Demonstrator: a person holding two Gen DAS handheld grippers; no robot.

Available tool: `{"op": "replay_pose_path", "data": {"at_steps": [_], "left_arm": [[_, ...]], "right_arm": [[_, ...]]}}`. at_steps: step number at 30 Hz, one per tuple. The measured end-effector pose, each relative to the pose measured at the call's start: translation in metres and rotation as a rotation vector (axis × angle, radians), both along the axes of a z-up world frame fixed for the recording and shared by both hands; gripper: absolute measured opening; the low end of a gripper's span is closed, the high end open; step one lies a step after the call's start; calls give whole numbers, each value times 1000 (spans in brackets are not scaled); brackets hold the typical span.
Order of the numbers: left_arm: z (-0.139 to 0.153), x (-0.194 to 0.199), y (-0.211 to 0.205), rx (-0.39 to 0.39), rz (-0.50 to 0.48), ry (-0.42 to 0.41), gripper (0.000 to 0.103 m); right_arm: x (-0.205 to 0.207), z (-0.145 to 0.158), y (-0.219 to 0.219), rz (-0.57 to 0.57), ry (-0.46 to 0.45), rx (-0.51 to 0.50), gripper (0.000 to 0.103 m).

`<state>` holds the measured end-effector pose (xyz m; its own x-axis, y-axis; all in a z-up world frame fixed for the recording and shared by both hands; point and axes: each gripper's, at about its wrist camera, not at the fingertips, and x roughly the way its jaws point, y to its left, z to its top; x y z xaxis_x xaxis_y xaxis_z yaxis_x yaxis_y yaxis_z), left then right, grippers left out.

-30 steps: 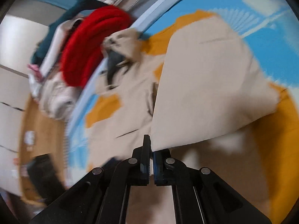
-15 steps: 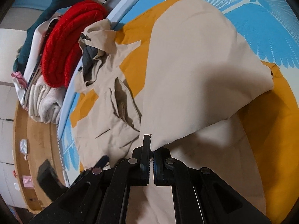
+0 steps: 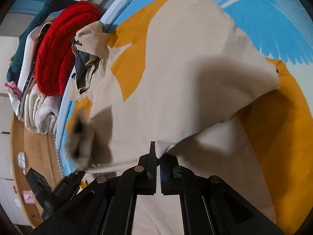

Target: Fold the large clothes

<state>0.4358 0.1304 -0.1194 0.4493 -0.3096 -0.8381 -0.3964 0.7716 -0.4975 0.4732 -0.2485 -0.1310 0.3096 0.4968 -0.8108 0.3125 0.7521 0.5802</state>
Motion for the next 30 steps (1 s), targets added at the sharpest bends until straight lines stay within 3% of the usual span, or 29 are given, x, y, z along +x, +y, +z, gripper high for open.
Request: {"op": "replay_pose_path", "data": {"at_steps": [3, 12, 14, 15, 18, 19, 22, 25, 26, 27, 30], "left_arm": [[-6, -5, 14, -60, 29, 31, 31], [-5, -6, 42, -75, 110, 30, 30], [-6, -7, 50, -39, 144, 49, 25], [-7, -8, 54, -16, 164, 61, 14], [4, -16, 64, 79, 221, 52, 11], [11, -18, 68, 107, 235, 32, 11], [19, -17, 78, 119, 262, 0, 19], [4, -16, 91, 71, 295, 61, 25], [-3, -20, 98, 32, 328, 77, 25], [-7, -23, 102, 8, 354, 93, 20], [-7, -34, 115, 20, 425, 101, 12]], "right_arm": [[2, 1, 2, 2, -3, -14, 2], [3, -4, -1, -12, 13, -6, 5], [3, -7, -4, -33, 27, -3, 8], [3, -8, -7, -46, 37, -8, 14], [2, -8, -15, -81, 43, -24, 33], [3, -7, -18, -95, 37, -25, 33], [3, -4, -32, -146, 25, -18, 33], [3, -6, -51, -215, 37, -28, 33], [3, -7, -58, -241, 47, -35, 29], [2, -10, -65, -262, 56, -33, 19], [0, -15, -80, -322, 89, -32, 17]]}}
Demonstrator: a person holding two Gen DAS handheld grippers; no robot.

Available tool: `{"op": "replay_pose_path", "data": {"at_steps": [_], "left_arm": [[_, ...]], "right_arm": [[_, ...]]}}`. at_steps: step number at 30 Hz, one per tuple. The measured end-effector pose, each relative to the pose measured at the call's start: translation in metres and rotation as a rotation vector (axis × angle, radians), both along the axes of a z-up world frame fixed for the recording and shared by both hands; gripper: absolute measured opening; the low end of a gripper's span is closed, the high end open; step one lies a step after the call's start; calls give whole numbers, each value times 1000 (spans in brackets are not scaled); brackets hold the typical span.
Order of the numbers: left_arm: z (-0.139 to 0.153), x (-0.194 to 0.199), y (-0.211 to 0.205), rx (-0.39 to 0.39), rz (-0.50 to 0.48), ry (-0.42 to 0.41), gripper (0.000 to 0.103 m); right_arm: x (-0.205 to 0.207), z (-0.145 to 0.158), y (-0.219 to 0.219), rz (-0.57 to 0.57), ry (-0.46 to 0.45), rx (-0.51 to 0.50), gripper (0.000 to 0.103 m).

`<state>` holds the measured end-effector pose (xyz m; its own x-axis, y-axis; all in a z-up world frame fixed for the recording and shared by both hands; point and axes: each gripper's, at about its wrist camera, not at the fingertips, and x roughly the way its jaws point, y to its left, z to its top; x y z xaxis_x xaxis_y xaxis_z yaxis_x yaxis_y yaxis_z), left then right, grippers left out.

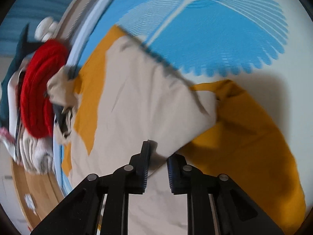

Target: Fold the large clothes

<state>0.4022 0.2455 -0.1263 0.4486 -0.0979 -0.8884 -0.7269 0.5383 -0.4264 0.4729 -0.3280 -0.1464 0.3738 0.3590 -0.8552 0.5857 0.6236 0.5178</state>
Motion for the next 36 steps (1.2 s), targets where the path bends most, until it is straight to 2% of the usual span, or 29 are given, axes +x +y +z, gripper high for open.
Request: {"op": "replay_pose_path", "data": {"at_steps": [2, 4, 5, 6, 9, 12, 15, 17, 19, 21, 24, 26, 28, 30, 31, 32, 34, 36], "left_arm": [[5, -7, 11, 35, 53, 8, 12], [18, -13, 19, 115, 94, 6, 12], [27, -12, 18, 165, 80, -9, 12], [35, -6, 14, 189, 37, -36, 12], [43, 4, -3, 159, -81, -104, 12], [32, 13, -16, 106, -143, -86, 12], [8, 19, -23, 45, -196, 6, 12], [-6, 23, -25, 54, -215, 80, 12], [-12, 20, -20, 85, -177, 125, 12], [-9, 20, -19, 107, -169, 126, 12], [6, 22, -24, 138, -196, 65, 13], [16, 26, -34, 151, -244, 19, 15], [16, 30, -41, 139, -275, 1, 15], [6, 32, -44, 82, -292, 15, 19], [-4, 34, -45, 38, -297, 39, 23], [-19, 34, -45, -6, -295, 88, 23], [-25, 30, -46, -18, -276, 110, 22], [-11, 32, -54, 46, -295, 96, 22]], "right_arm": [[-3, 0, -7, -37, 17, -32, 17], [-8, 3, -13, -79, 38, -85, 23], [-10, 6, -14, -95, 43, -116, 31], [-10, 8, -14, -92, 41, -130, 34], [-10, 20, -6, -53, 26, -177, 34], [-22, 45, 11, -52, -22, -308, 34], [-27, 65, 29, -22, -99, -378, 34], [-23, 78, 34, 0, -181, -415, 34], [-10, 81, 35, 54, -225, -407, 35], [13, 64, 34, 164, -202, -309, 38], [24, 28, 21, 167, -52, -255, 38], [24, 13, 14, 156, 5, -226, 37], [22, 17, 14, 143, 11, -225, 37], [23, 31, 21, 166, -7, -268, 37], [22, 35, 23, 172, -22, -280, 37], [21, 40, 26, 180, -38, -296, 37], [21, 51, 33, 202, -70, -333, 37], [18, 70, 41, 243, -136, -387, 37]]}}
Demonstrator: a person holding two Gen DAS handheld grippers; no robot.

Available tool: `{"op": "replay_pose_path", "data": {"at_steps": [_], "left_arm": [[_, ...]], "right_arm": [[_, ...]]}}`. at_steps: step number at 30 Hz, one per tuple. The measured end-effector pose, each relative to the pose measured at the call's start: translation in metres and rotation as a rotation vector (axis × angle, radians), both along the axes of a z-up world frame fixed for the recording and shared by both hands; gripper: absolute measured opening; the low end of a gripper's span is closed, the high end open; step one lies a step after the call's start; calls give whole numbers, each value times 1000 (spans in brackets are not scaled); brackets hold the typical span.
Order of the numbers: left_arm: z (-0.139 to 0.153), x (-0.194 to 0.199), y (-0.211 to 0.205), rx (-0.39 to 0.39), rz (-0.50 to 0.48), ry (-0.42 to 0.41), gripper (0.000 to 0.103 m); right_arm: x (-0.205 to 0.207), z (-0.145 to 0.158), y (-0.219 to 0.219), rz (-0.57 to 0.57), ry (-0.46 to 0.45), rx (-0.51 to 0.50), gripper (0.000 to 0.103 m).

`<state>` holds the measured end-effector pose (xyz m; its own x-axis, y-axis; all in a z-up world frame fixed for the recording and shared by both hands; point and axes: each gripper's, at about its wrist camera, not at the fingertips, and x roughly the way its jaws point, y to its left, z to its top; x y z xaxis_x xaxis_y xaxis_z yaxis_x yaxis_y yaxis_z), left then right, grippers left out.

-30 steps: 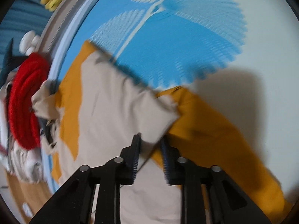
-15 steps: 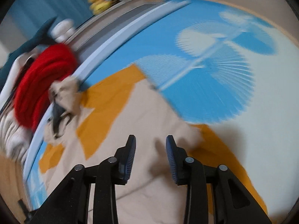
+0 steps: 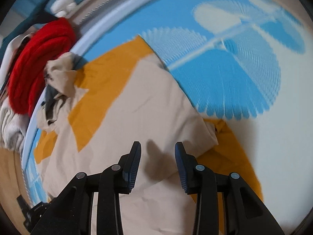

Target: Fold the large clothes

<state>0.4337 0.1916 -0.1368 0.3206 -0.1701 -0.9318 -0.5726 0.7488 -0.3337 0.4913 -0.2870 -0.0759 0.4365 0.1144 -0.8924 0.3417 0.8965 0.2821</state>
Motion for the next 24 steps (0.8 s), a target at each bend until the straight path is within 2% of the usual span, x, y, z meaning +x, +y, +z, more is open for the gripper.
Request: {"op": "replay_pose_path", "data": {"at_steps": [6, 9, 11, 15, 24], "left_arm": [[57, 2, -34, 212, -129, -189, 22], [74, -3, -47, 263, -183, -264, 22], [82, -5, -55, 288, -213, -298, 23], [90, -14, -64, 326, -239, -333, 37], [118, -20, -77, 437, -266, -368, 47]], "right_arm": [[-14, 59, 23, 148, -193, -172, 37], [-26, 75, 27, 200, -238, -210, 37], [-33, 81, 25, 219, -249, -214, 37], [-42, 83, 18, 224, -238, -211, 37], [-45, 84, 10, 257, -194, -258, 37]]}}
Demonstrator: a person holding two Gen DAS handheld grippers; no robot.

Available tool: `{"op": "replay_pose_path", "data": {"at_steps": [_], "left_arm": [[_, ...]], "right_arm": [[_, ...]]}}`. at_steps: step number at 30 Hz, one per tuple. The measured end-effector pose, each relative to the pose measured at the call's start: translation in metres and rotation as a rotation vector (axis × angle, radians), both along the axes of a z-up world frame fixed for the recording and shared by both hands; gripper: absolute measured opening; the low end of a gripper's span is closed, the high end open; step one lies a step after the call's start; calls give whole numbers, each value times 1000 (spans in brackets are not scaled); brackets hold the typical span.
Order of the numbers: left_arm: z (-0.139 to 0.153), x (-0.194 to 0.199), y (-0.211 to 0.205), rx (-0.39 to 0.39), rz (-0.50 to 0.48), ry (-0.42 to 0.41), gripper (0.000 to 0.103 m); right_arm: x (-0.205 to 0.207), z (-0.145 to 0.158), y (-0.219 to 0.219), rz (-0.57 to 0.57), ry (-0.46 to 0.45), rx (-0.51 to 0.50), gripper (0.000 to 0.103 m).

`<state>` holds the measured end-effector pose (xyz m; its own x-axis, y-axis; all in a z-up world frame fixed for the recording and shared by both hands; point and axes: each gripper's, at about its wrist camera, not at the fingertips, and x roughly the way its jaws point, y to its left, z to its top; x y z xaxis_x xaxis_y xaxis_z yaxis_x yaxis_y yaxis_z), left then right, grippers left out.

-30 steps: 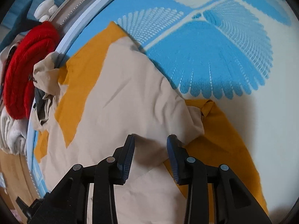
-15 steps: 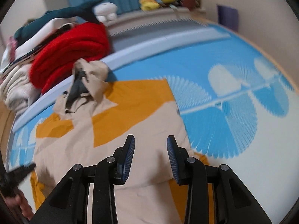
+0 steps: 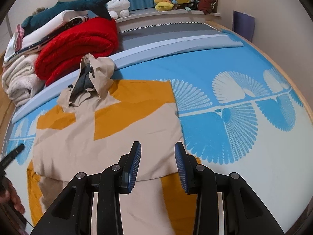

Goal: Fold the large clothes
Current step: 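Move the left tool to the jacket hood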

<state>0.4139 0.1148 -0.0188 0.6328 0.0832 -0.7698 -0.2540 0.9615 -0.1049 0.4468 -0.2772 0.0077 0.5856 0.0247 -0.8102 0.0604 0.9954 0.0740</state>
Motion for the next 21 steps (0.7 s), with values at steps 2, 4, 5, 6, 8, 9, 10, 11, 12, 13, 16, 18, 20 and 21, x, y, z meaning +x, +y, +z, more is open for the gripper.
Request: {"op": "replay_pose_path", "data": {"at_steps": [2, 4, 5, 6, 8, 9, 10, 11, 12, 13, 16, 18, 20, 21], "left_arm": [[4, 2, -2, 20, -2, 4, 47], [7, 5, -1, 14, -5, 8, 47], [8, 10, -1, 5, -6, 17, 47], [9, 14, -3, 1, -7, 21, 47], [12, 31, -6, 2, -13, 30, 47], [13, 41, -7, 5, -13, 32, 47], [15, 52, -9, 7, -10, 32, 47], [17, 66, -11, 16, -7, 30, 47], [19, 78, -13, 26, -12, 25, 47], [19, 91, -16, 34, -19, 22, 47], [18, 138, -24, 38, -50, 25, 47], [11, 174, -29, 35, -72, 35, 47], [3, 206, -31, 21, -86, 54, 47], [-1, 221, -32, 15, -93, 62, 47]], "right_arm": [[1, 2, 0, 16, 4, -2, 37], [1, 4, 1, 35, 3, -16, 37], [2, 5, 2, 43, 2, -32, 38], [2, 6, 2, 46, 2, -45, 41], [4, 6, 1, 42, -1, -56, 48], [5, 5, 0, 38, -1, -58, 54], [6, 4, -1, 34, 2, -60, 57], [8, 3, -2, 32, 9, -62, 60], [9, 2, -4, 30, 16, -61, 61], [10, 1, -5, 28, 22, -57, 61], [14, -1, -8, 22, 27, -57, 61], [16, -3, -8, 23, 28, -68, 61], [19, -6, -9, 24, 35, -79, 61], [20, -8, -9, 24, 40, -80, 61]]}}
